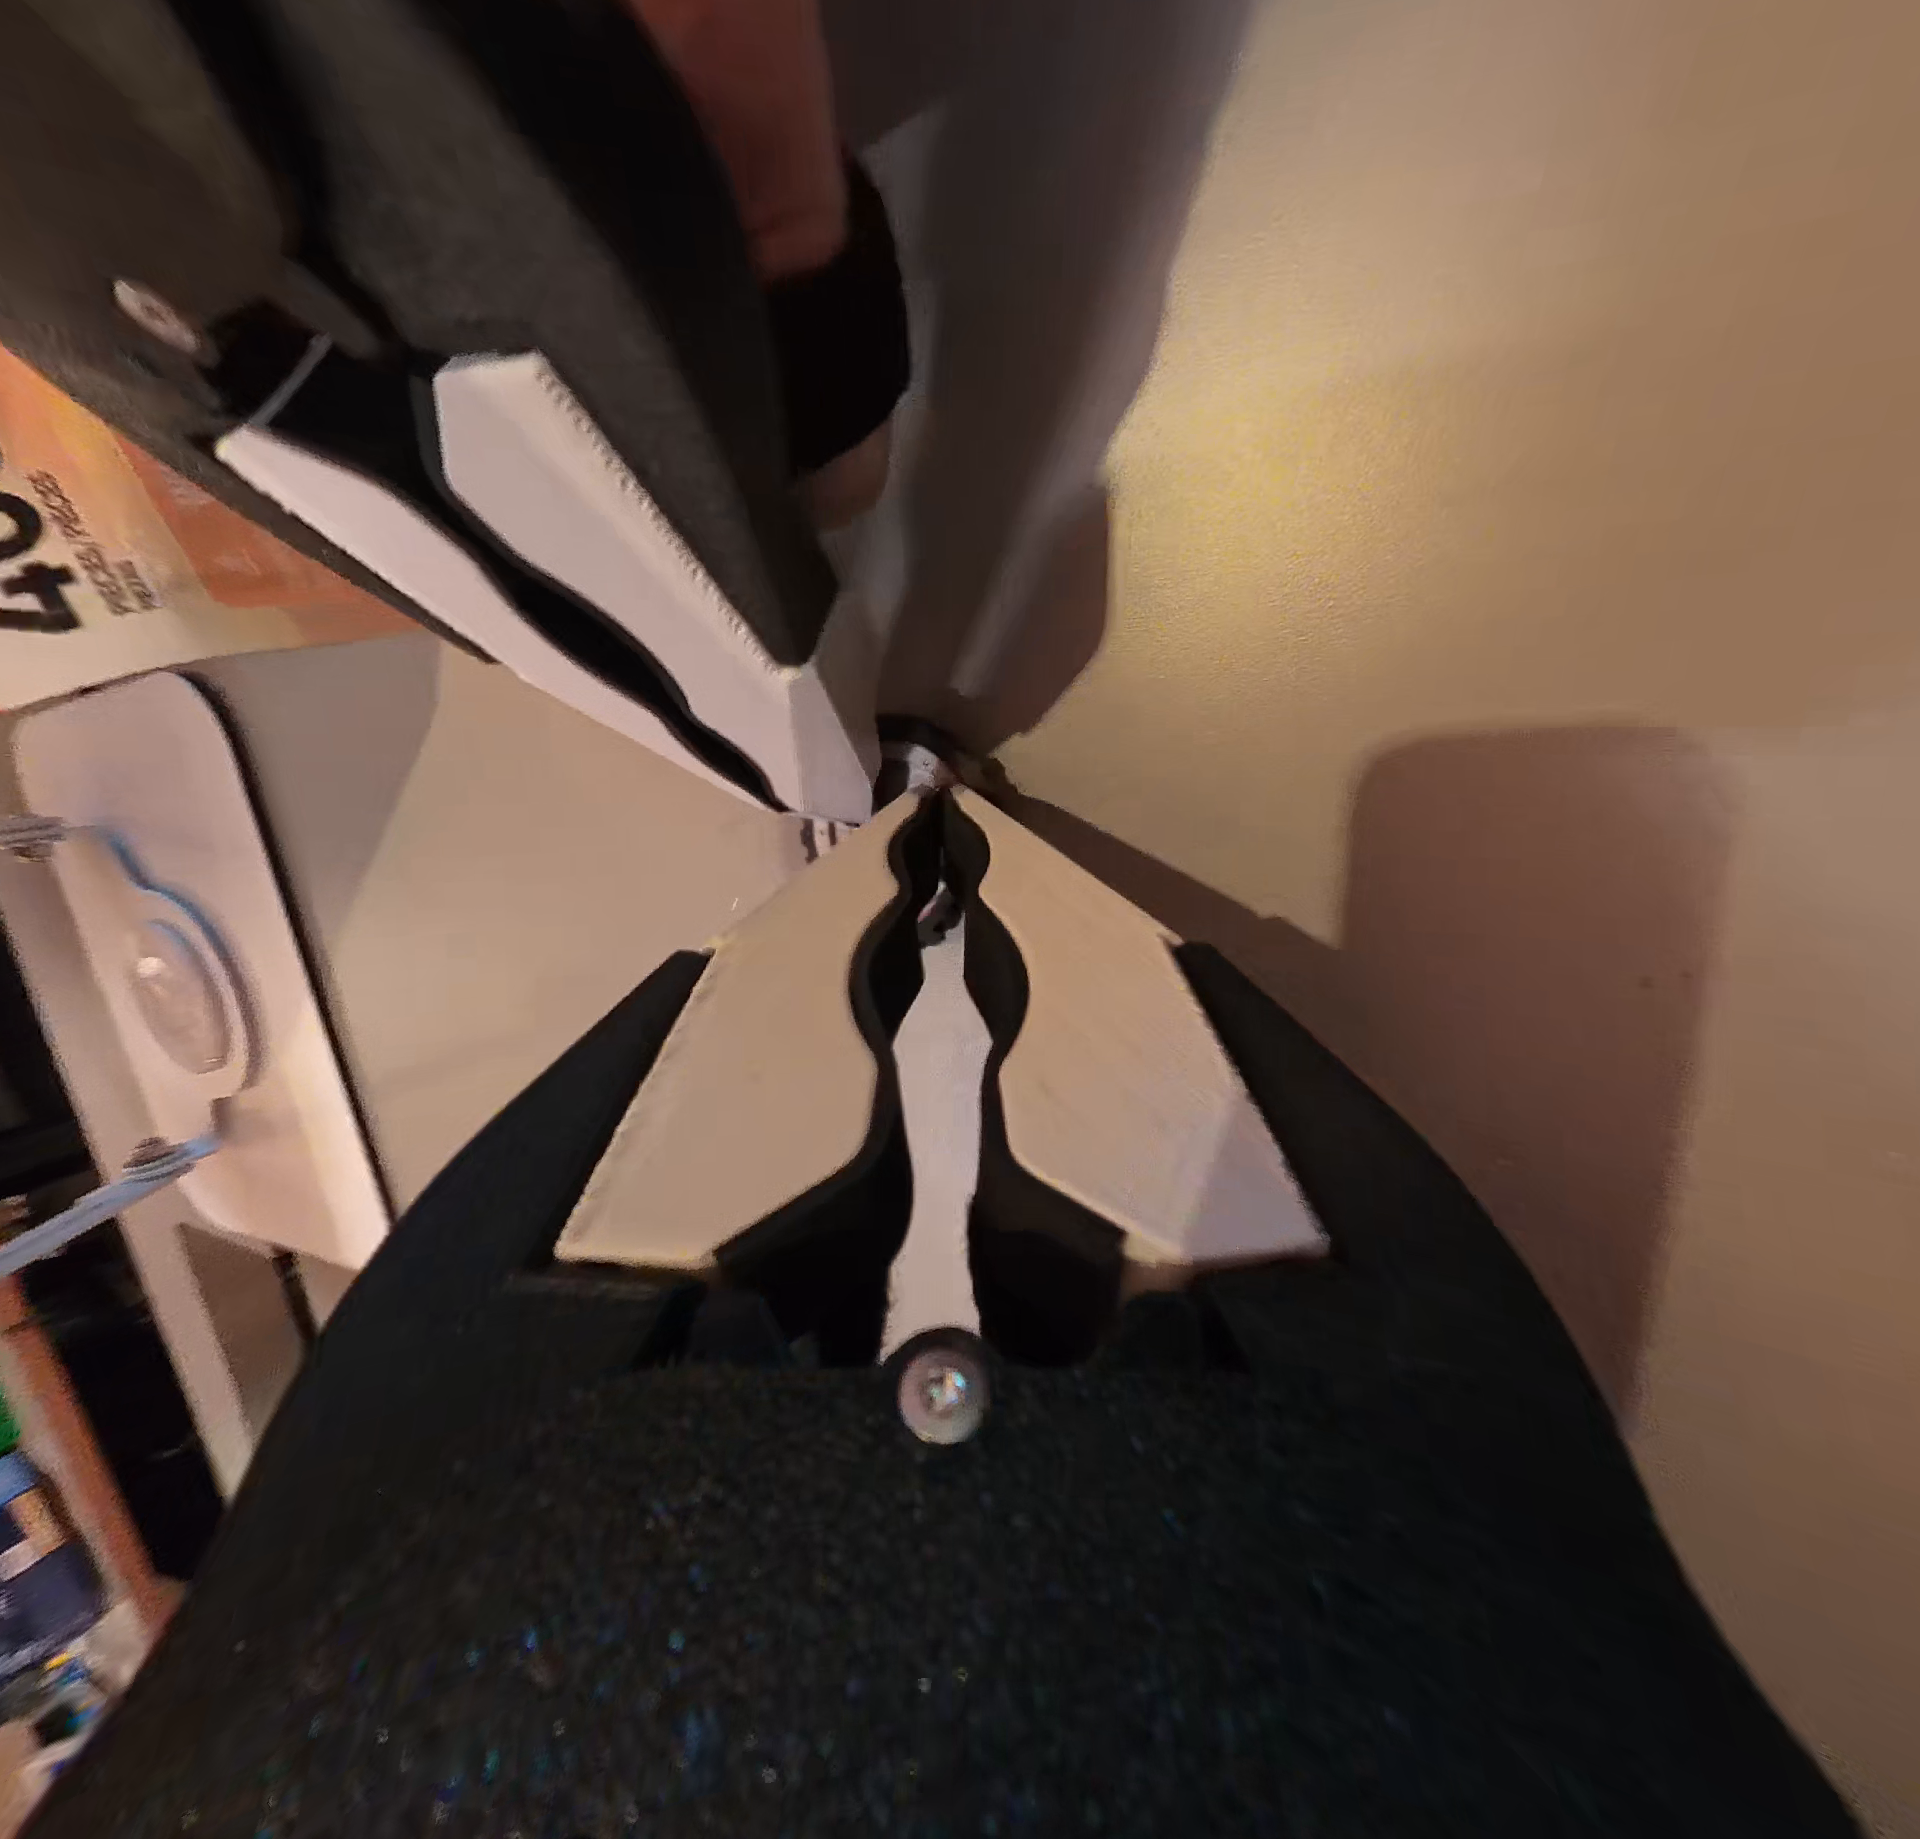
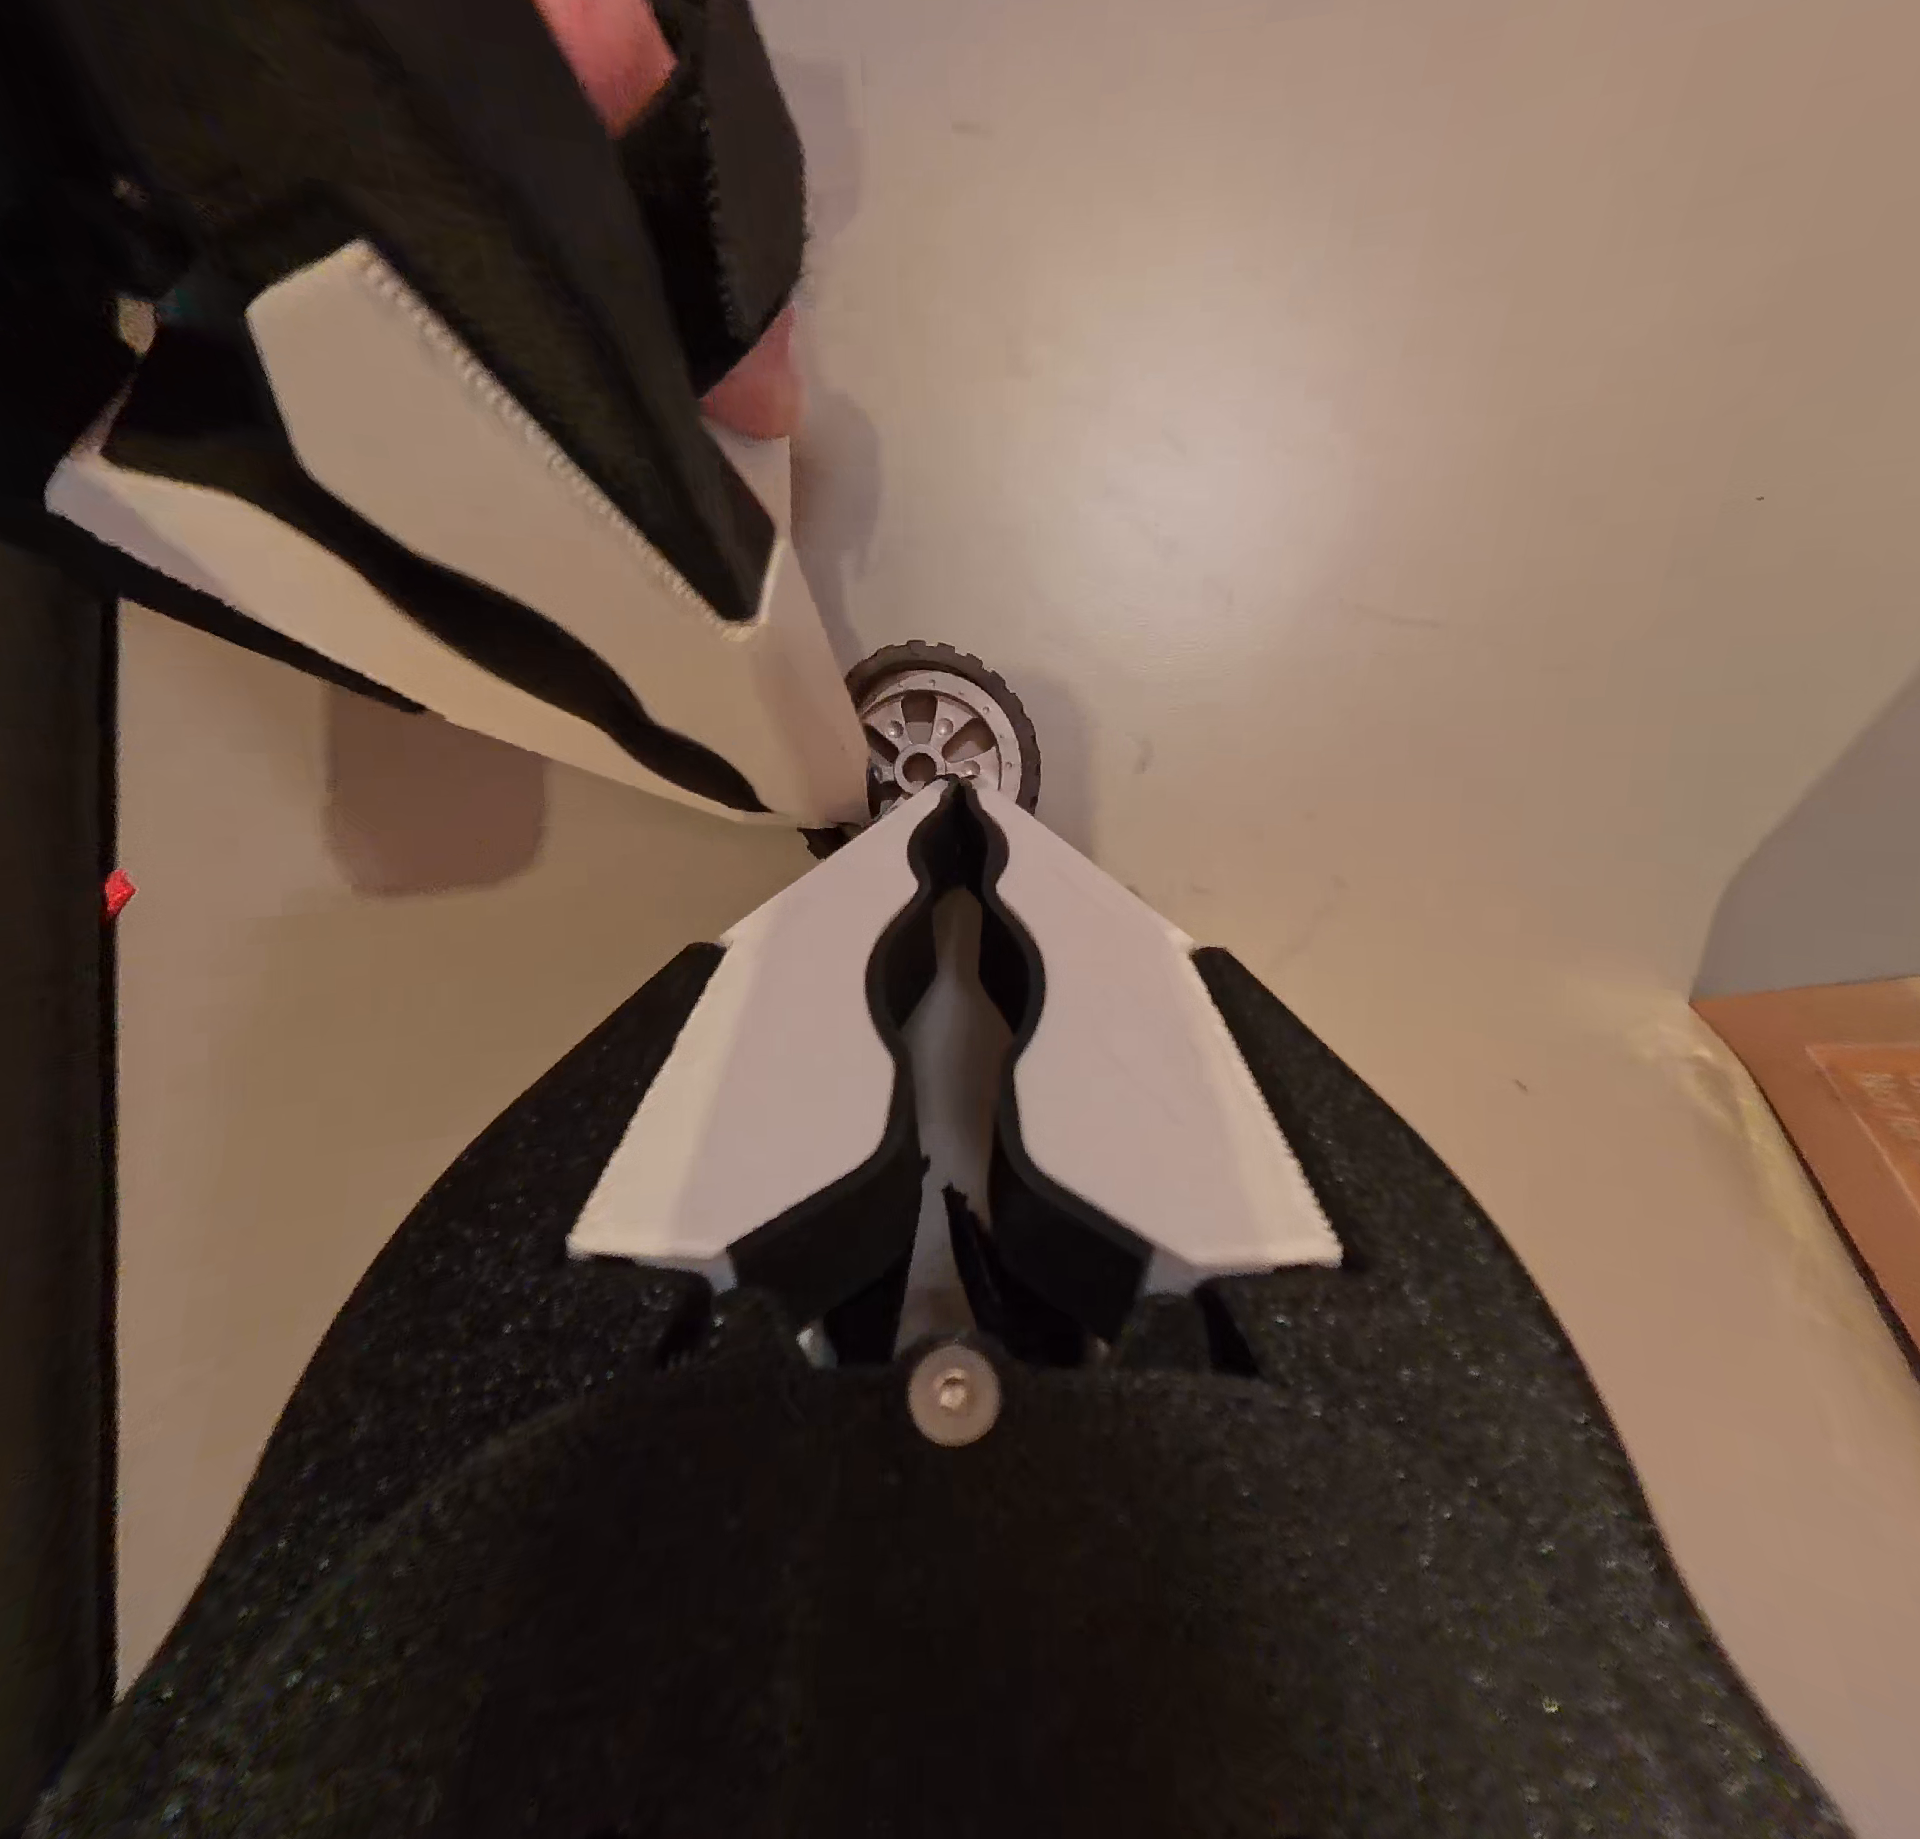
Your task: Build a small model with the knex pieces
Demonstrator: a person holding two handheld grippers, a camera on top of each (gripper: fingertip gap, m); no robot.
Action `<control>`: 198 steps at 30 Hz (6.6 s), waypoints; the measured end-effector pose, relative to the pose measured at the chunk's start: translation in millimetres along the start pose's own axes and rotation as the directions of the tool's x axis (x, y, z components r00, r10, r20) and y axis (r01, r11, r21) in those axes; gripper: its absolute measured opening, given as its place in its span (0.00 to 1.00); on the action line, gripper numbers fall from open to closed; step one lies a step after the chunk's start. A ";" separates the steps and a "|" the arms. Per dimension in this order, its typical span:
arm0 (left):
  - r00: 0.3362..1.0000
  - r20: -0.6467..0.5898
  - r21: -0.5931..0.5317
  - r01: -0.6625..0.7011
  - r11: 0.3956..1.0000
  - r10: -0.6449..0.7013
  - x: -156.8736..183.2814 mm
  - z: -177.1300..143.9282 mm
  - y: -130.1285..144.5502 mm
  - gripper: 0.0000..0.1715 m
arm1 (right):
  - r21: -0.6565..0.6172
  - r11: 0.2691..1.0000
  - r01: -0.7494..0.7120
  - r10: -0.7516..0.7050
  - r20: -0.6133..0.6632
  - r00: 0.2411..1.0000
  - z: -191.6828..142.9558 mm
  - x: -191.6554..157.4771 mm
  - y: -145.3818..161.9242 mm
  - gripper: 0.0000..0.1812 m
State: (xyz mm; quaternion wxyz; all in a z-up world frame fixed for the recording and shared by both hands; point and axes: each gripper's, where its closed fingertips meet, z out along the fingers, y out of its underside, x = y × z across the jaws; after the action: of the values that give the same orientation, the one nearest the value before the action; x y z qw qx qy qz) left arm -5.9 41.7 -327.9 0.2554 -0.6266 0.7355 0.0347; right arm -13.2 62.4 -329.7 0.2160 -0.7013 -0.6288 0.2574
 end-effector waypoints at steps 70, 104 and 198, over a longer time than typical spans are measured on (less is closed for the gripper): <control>0.989 -0.137 0.086 -0.036 0.996 0.047 24.9 -6.4 9.2 0.00 | 0.066 0.998 0.015 -0.013 -0.033 0.999 4.9 3.9 -5.9 0.00; 0.941 -0.326 0.039 0.110 0.993 -0.092 -9.8 1.5 17.9 0.00 | 0.086 0.996 0.006 -0.005 -0.015 1.000 4.9 3.8 -6.3 0.00; 0.972 0.084 0.226 0.197 0.954 -0.221 10.6 -14.4 24.6 0.00 | 0.126 0.987 0.103 -0.091 -0.098 0.991 8.8 -4.3 -11.1 0.00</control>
State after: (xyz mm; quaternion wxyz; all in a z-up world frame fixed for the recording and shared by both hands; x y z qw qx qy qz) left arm -34.6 32.0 -326.5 0.3637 -0.6666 0.6494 -0.0390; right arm -27.6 59.3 -329.2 0.3026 -0.6652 -0.6335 0.2544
